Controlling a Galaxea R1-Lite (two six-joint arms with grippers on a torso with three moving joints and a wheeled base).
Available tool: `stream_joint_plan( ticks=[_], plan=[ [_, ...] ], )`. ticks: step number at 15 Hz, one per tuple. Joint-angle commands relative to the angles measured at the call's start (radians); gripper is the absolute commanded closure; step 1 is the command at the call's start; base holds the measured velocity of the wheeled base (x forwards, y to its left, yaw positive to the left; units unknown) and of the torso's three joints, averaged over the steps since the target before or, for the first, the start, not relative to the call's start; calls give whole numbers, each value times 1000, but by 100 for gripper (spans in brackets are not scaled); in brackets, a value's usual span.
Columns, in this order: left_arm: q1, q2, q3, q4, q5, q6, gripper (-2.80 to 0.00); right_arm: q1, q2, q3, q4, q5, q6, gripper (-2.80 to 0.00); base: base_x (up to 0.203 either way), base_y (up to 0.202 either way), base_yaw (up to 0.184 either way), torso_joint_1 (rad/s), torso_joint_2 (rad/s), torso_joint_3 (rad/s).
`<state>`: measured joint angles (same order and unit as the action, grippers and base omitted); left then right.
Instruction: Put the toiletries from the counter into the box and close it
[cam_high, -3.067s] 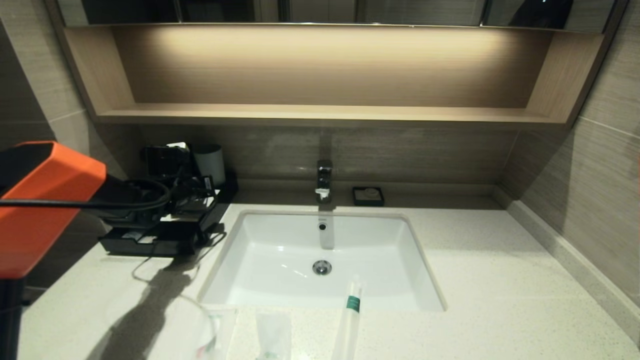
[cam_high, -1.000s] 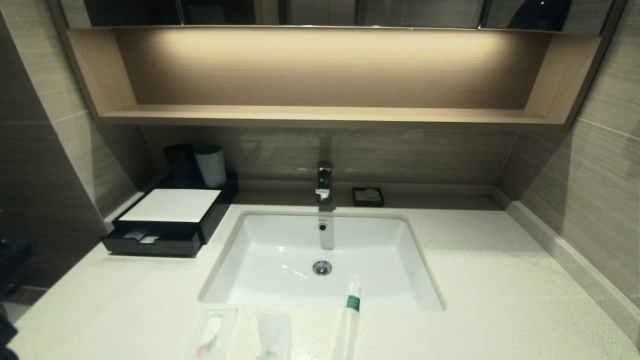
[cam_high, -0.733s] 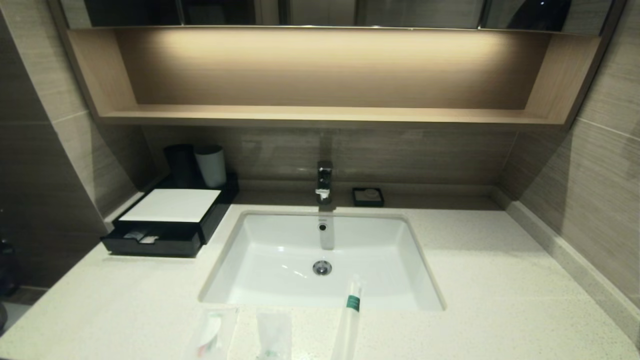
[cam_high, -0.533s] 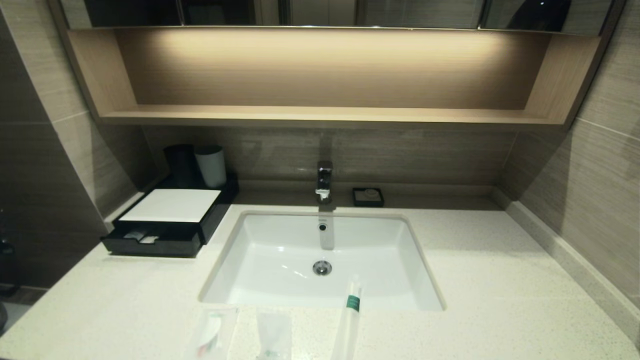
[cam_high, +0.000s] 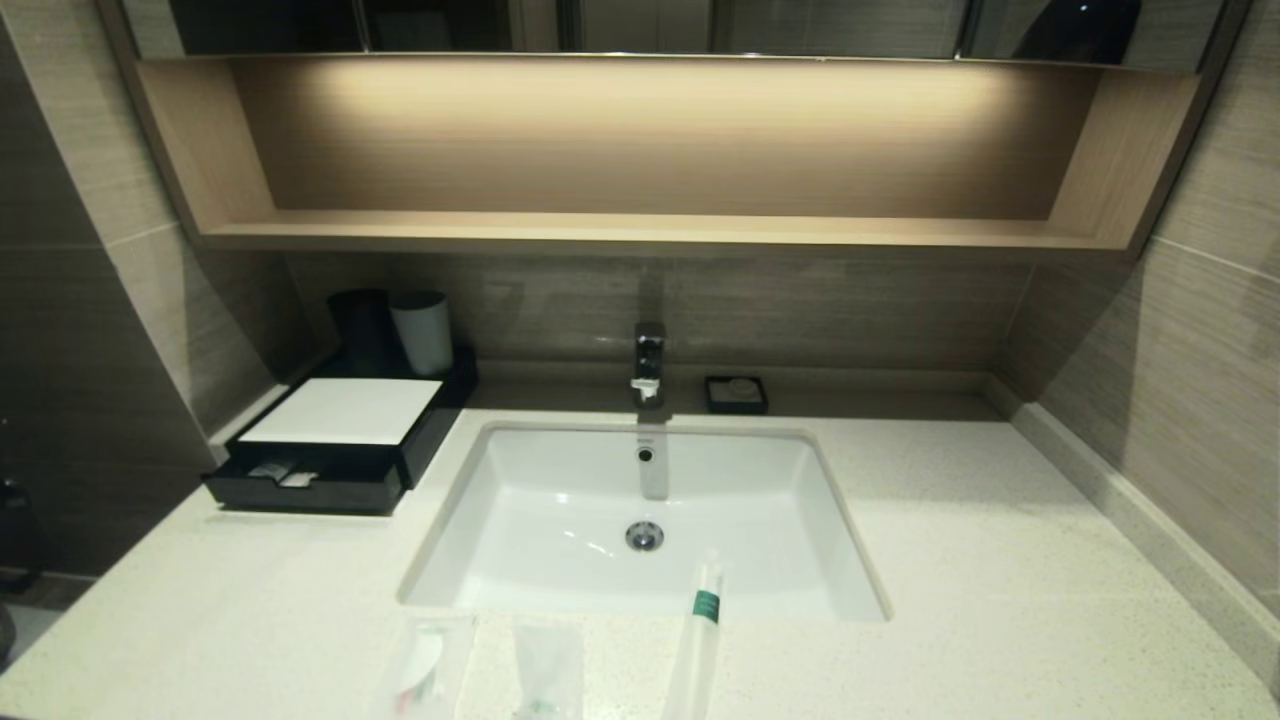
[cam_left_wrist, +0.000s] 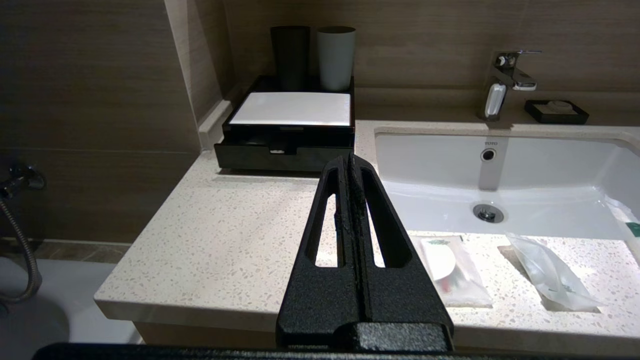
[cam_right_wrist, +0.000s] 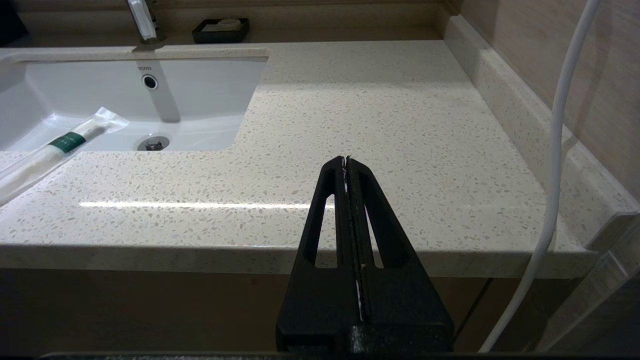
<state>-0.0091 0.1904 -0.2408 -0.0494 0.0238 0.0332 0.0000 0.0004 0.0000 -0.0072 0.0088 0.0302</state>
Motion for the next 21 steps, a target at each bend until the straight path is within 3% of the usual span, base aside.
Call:
stream_joint_plan(
  ticks=[1,5,21],
  plan=[
    [5,-24,16,-1,-1,1,0,0,1,0,0,0,0,0,0,0,0,0,0,0],
    [5,-95,63,-1,-39,1,0,0,1,0,0,0,0,0,0,0,0,0,0,0],
    [5,-177,160,-10,-35,-1,0,0,1,0,0,0,0,0,0,0,0,0,0,0]
  ],
)
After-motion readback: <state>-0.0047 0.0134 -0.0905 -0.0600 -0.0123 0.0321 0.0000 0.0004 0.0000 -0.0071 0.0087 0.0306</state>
